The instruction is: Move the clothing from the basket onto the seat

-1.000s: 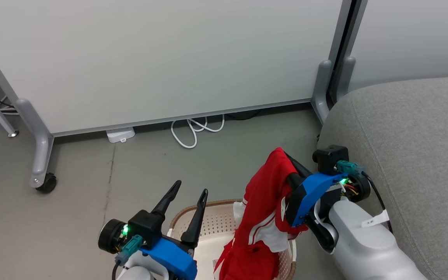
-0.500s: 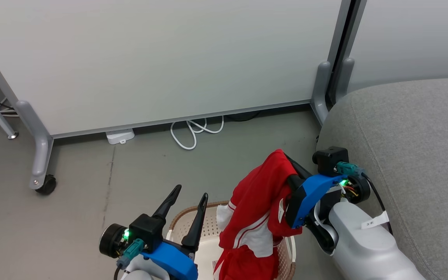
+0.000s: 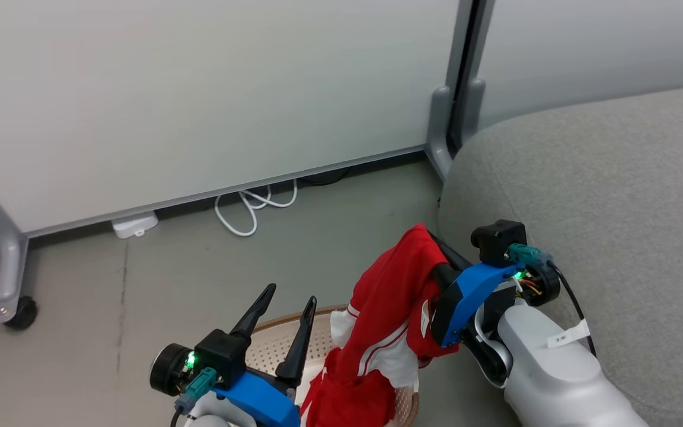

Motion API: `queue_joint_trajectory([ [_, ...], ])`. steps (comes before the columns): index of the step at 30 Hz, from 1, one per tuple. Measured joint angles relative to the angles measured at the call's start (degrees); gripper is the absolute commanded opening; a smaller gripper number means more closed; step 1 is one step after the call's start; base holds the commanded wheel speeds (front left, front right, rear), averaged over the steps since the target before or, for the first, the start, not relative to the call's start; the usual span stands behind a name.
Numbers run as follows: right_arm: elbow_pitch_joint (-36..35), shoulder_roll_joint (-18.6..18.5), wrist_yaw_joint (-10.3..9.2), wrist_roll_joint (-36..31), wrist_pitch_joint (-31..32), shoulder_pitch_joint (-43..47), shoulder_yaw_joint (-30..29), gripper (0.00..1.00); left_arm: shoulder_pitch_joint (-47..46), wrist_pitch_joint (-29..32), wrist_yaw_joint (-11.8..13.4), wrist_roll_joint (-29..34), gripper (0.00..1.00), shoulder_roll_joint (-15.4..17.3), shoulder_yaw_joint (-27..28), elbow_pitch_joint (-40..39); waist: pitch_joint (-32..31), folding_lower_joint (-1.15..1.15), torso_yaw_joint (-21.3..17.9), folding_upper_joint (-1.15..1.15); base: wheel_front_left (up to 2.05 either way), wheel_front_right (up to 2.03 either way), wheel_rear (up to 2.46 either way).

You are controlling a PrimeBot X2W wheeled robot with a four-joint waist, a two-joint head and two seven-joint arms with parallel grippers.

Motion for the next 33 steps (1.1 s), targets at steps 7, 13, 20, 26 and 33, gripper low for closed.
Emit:
queue_joint_trajectory([
  [7,-0.7,0.0,0.0,-0.9,0.5,0.0,-0.8,0.0,0.2,0.0,0.0,0.0,1.0,-0.1,0.2,-0.8,0.3,0.0,-6.2,0.0,0.0,0.0,0.0],
  [13,-1.4,0.0,0.0,-1.9,0.7,0.0,-2.2,0.0,-0.2,0.0,0.0,0.5,1.0,-0.3,0.2,-1.1,1.6,0.0,-13.8,0.0,0.0,0.0,0.0],
  [20,-2.4,0.0,0.0,-2.0,0.7,0.7,-3.0,0.0,-0.6,0.0,0.0,0.6,1.0,0.0,0.1,-1.3,3.1,0.0,-19.6,0.0,0.0,0.0,0.0],
  [26,-3.2,0.0,0.0,-2.0,0.7,0.8,-3.6,0.0,-0.8,0.0,0.0,0.6,1.0,0.6,0.1,-1.5,4.1,0.0,-23.8,0.0,0.0,0.0,0.0],
  [33,-3.4,-0.1,0.0,-3.0,0.4,1.5,-5.8,0.0,-2.8,0.0,0.0,0.5,1.0,0.6,-2.2,-0.7,5.4,0.0,-25.1,0.0,0.0,0.0,0.0],
])
